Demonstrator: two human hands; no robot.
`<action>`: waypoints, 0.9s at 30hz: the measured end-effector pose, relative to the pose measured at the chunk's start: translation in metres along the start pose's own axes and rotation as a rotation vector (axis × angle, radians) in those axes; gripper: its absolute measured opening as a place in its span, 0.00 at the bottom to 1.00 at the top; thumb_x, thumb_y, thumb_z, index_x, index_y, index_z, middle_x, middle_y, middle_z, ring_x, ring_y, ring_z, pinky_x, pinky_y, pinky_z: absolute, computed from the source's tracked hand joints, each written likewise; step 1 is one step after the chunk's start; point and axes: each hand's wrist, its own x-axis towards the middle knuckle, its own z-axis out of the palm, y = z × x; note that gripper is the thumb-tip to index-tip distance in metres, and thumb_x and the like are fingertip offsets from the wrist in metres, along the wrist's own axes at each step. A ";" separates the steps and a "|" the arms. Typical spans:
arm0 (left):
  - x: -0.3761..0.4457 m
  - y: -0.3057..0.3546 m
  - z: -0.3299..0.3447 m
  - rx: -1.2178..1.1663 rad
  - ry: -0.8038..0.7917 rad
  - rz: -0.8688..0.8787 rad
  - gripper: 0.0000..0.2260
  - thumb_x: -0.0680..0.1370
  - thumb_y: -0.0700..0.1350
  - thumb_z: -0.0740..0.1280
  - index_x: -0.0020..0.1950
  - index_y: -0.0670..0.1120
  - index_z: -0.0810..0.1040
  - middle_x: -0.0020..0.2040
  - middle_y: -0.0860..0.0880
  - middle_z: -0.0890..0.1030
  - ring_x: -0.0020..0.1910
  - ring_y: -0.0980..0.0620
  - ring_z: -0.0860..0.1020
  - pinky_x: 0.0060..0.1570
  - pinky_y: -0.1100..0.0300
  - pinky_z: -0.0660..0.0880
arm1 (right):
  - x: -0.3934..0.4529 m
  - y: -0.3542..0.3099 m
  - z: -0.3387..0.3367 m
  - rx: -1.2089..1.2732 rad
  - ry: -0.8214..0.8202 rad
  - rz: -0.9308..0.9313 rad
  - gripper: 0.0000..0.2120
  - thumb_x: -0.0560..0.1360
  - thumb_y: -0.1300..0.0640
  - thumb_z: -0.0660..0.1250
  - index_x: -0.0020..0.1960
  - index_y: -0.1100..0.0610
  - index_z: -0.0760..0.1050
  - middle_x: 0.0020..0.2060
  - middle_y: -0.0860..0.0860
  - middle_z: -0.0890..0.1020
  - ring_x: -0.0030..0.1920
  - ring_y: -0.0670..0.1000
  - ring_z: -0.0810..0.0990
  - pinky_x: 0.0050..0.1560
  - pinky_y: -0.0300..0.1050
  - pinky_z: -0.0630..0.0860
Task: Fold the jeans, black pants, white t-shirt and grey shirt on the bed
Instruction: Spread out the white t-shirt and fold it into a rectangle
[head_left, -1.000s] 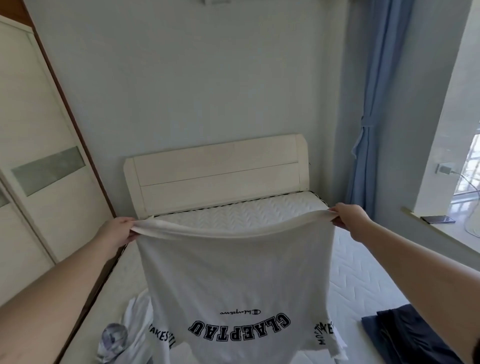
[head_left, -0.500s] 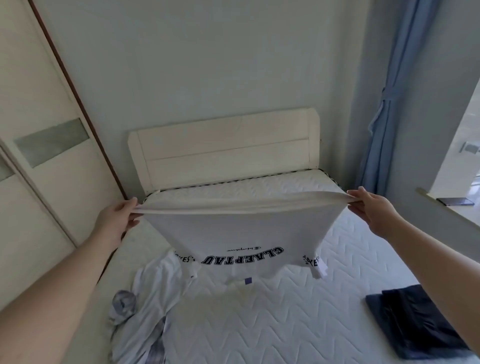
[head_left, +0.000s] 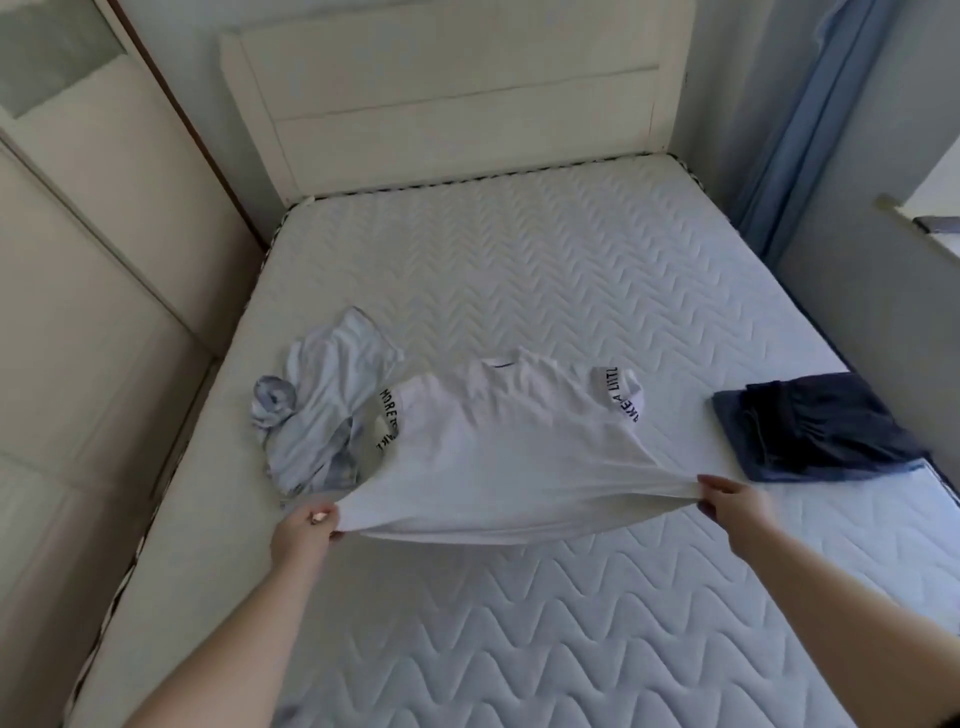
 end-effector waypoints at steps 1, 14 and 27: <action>-0.006 -0.017 -0.004 0.022 0.002 -0.009 0.07 0.76 0.34 0.69 0.52 0.34 0.81 0.50 0.33 0.81 0.46 0.37 0.81 0.56 0.39 0.77 | -0.003 0.015 -0.005 -0.019 0.005 0.022 0.14 0.78 0.72 0.62 0.62 0.68 0.76 0.51 0.64 0.77 0.38 0.54 0.76 0.30 0.30 0.78; -0.061 -0.187 -0.036 0.022 -0.041 -0.162 0.08 0.79 0.34 0.66 0.55 0.39 0.81 0.53 0.37 0.79 0.41 0.44 0.78 0.55 0.48 0.76 | -0.064 0.170 -0.061 -0.003 0.083 0.212 0.12 0.78 0.70 0.64 0.59 0.64 0.79 0.51 0.61 0.79 0.38 0.53 0.81 0.30 0.30 0.77; -0.074 -0.333 -0.052 0.085 -0.071 -0.155 0.12 0.80 0.37 0.63 0.50 0.52 0.83 0.46 0.48 0.79 0.40 0.50 0.80 0.44 0.59 0.74 | -0.106 0.305 -0.070 -0.040 0.171 0.164 0.13 0.80 0.69 0.61 0.62 0.63 0.78 0.53 0.59 0.77 0.35 0.50 0.79 0.32 0.28 0.76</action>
